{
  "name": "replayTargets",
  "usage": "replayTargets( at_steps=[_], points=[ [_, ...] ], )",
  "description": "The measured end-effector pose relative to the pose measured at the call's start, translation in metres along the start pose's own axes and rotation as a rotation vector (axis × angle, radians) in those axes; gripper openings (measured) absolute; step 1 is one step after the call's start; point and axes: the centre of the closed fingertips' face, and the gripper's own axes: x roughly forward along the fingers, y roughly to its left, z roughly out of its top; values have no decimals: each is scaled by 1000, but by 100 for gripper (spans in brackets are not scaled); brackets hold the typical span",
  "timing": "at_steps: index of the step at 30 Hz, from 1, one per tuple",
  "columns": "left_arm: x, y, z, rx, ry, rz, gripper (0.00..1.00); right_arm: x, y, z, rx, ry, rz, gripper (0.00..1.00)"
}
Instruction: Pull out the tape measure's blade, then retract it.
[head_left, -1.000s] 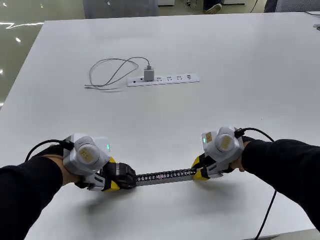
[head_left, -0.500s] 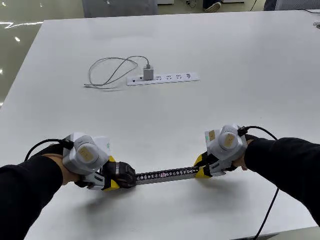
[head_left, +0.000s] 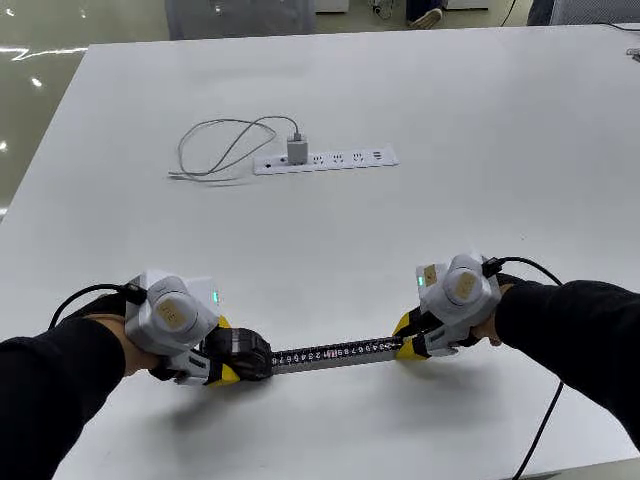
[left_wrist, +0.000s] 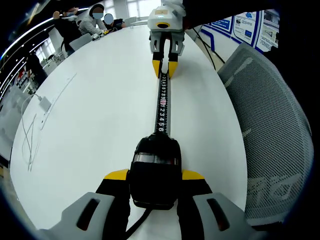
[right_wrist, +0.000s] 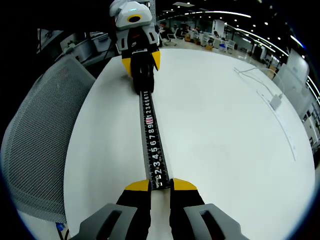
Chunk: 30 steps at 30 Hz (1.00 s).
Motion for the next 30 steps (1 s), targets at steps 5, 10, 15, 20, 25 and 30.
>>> replayTargets(
  at_steps=[5,10,15,20,25,30],
  points=[
    [0,0,0,3,2,-1,31,-1,0,-2,3,2,-3,9],
    [0,0,0,3,3,0,31,-3,0,-4,10,1,-3,9],
    [0,-1,0,4,5,-1,31,-3,-1,-6,15,2,-2,9],
    [0,-1,0,4,5,-1,31,-4,-1,-7,18,4,-3,9],
    [0,-1,0,4,5,0,31,-5,-1,-9,21,4,-3,9],
    [1,-1,0,10,9,0,31,-6,-2,-10,24,4,-4,9]
  ],
)
